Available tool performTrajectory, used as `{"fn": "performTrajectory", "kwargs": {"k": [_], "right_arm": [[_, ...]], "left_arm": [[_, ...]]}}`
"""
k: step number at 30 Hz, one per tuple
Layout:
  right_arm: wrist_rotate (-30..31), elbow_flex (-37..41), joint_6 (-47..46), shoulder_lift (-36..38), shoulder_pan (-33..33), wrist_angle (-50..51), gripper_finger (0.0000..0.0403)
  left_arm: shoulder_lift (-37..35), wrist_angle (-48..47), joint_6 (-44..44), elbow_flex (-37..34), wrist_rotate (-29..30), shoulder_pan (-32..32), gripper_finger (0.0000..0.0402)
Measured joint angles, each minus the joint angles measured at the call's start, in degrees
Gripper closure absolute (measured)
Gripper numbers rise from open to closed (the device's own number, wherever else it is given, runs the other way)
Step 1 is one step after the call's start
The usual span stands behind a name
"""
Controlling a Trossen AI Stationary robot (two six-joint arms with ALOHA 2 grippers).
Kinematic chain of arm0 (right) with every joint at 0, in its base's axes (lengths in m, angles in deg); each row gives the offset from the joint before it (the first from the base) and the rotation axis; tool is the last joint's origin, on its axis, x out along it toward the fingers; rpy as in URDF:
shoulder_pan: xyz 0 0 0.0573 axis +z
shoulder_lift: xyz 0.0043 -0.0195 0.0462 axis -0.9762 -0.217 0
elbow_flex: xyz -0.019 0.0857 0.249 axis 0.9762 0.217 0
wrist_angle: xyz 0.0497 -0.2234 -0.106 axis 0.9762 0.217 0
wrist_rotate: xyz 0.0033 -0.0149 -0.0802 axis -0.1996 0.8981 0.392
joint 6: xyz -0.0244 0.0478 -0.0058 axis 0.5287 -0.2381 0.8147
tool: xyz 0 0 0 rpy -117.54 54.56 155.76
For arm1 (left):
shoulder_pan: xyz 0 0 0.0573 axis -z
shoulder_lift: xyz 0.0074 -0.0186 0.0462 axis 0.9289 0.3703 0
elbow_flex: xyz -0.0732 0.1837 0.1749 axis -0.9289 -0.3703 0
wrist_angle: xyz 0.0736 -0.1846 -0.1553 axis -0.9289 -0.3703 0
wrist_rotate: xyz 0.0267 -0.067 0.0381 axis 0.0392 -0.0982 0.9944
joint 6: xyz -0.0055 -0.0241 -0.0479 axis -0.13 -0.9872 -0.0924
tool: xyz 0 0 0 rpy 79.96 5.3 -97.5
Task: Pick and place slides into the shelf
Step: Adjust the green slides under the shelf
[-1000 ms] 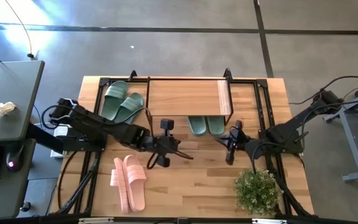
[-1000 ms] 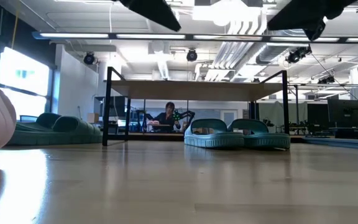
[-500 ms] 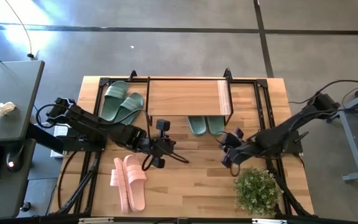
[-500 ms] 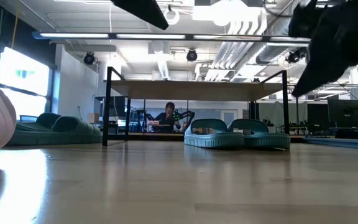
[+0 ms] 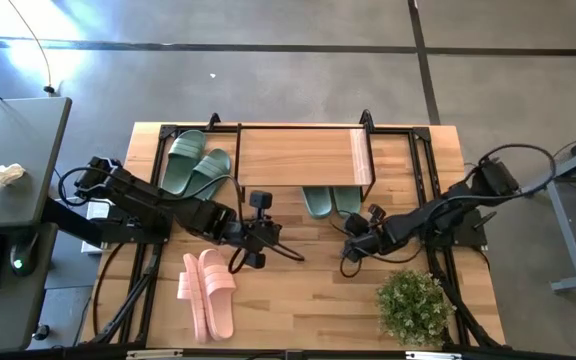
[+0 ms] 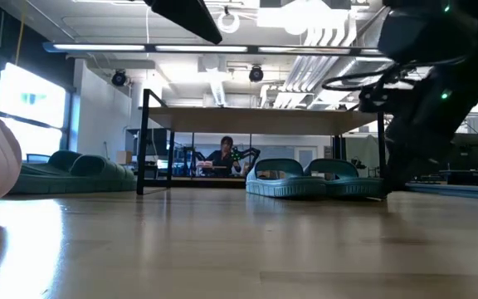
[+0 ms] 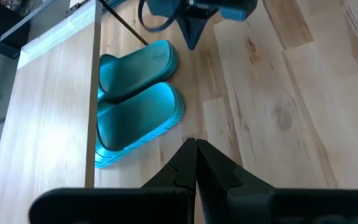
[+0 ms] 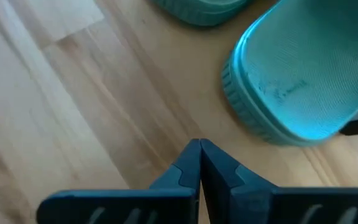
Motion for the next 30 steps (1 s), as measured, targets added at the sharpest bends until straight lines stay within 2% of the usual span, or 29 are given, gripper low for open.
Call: {"fn": "performTrajectory", "kwargs": {"k": [6,30], "right_arm": [[0.0,0.0,0.0,-1.9,-2.3,-3.5,0.0403],[0.4,0.0,1.6,-1.9,-8.9,-5.1,0.0403]], "left_arm": [[0.0,-0.1,0.1,0.0,0.0,0.0,0.0402],[0.0,-1.3,-0.2,0.0,-0.2,0.0,0.0401]]}}
